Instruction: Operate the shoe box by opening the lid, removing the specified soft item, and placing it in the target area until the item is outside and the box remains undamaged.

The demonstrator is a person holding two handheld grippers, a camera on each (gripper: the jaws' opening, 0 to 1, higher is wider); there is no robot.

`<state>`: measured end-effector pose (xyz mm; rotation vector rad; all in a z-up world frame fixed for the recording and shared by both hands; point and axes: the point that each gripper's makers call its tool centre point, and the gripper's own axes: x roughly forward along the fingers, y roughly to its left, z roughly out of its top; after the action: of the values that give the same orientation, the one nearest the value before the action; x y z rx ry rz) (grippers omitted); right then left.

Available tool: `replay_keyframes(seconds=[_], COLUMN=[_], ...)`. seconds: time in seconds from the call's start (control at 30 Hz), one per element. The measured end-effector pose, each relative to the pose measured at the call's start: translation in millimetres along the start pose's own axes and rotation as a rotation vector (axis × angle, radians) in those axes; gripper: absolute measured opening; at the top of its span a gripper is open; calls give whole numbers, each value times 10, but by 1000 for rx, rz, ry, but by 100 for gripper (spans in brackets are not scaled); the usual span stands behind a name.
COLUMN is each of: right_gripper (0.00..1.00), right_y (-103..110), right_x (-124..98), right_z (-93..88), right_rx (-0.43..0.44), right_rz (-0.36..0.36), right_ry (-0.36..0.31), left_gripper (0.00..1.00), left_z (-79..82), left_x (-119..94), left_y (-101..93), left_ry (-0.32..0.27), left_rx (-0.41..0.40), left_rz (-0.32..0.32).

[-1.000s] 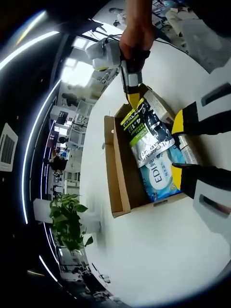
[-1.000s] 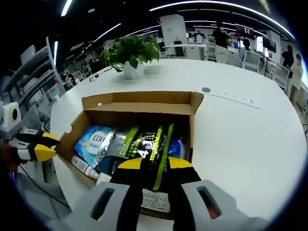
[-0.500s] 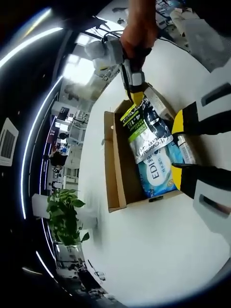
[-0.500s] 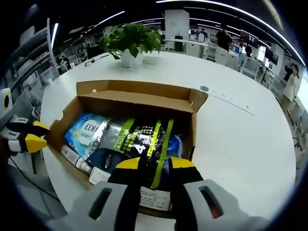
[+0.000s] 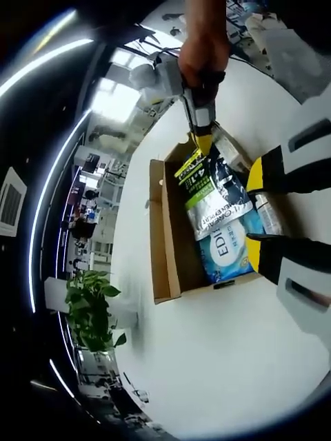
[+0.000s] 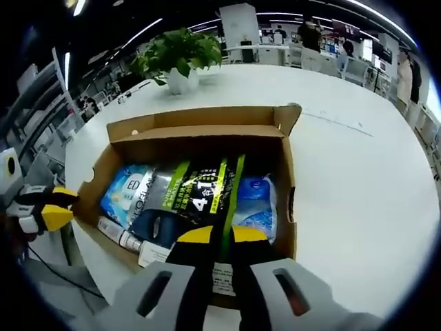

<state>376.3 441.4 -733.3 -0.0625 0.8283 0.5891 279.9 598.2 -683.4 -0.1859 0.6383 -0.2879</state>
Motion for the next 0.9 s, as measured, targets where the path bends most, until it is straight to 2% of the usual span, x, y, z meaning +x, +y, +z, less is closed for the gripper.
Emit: replay_keyframes(seconds=[0.27,0.33,0.4,0.7,0.77,0.9], right_gripper=[3,3,2,2,2,2], right_y=[12,6,-1,-3,1,7], right_x=[-13,-17,-16,-11,-13,-21], right_z=[-16,-15,-11,-2,-3,-7], right_rx=[-56,-58,-57,-51,-48,-44], right_rz=[-13,-15,-15,0,3,8], right_ry=[0,-1,-2,-7,-8,-10], left_gripper=[22,22,22,22,22,21], left_z=[84,76,9,-110,-211,-285], left_x=[200,282,368,635,657,722], left_y=[-76,-87,-96,16,2,33], left_ry=[43,72,131,245,305,336], left_rx=[14,13,2,-84,-127,-188], left_rz=[-40,-46,-58,-28,-45,-49])
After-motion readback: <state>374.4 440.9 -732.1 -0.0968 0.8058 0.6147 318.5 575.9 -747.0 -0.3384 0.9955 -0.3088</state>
